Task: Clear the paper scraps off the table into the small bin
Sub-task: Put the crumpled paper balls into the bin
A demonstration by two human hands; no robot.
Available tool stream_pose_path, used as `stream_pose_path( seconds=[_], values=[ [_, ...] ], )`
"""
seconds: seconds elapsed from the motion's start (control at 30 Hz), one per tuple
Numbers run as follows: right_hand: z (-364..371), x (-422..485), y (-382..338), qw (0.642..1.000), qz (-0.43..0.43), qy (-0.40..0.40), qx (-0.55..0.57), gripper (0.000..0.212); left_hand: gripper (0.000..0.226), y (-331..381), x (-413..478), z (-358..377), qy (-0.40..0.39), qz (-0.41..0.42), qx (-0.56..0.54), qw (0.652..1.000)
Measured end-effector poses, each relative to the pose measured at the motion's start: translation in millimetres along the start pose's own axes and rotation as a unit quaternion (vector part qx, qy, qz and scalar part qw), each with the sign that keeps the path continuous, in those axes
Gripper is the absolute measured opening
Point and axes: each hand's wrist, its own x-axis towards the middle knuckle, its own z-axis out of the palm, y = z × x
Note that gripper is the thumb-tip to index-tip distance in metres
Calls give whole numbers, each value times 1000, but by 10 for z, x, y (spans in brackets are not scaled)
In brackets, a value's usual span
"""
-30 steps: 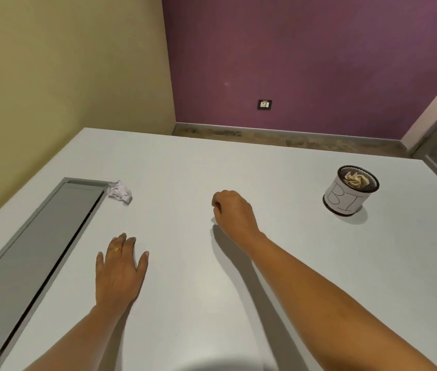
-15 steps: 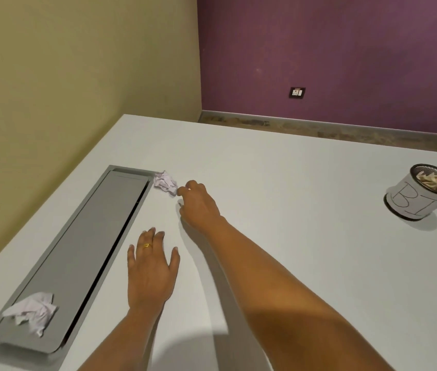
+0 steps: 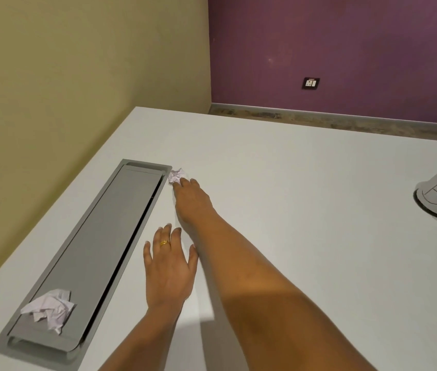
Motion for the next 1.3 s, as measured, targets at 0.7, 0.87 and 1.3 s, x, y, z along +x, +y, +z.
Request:
stream_pose_path(
  seconds=[0.7,0.87,1.3],
  values=[
    [-118,-1076,648,995,-4,97,13,29,39,43,-69,-35,28,11,18,999],
    [-262,-1333,934,995,27,80,59,21,36,285,-156,-5,26,18,32,999],
    [-937,-2038,2253,983,89,159,-9,49,31,1672,-318,290,-15,163,-50,985]
  ],
)
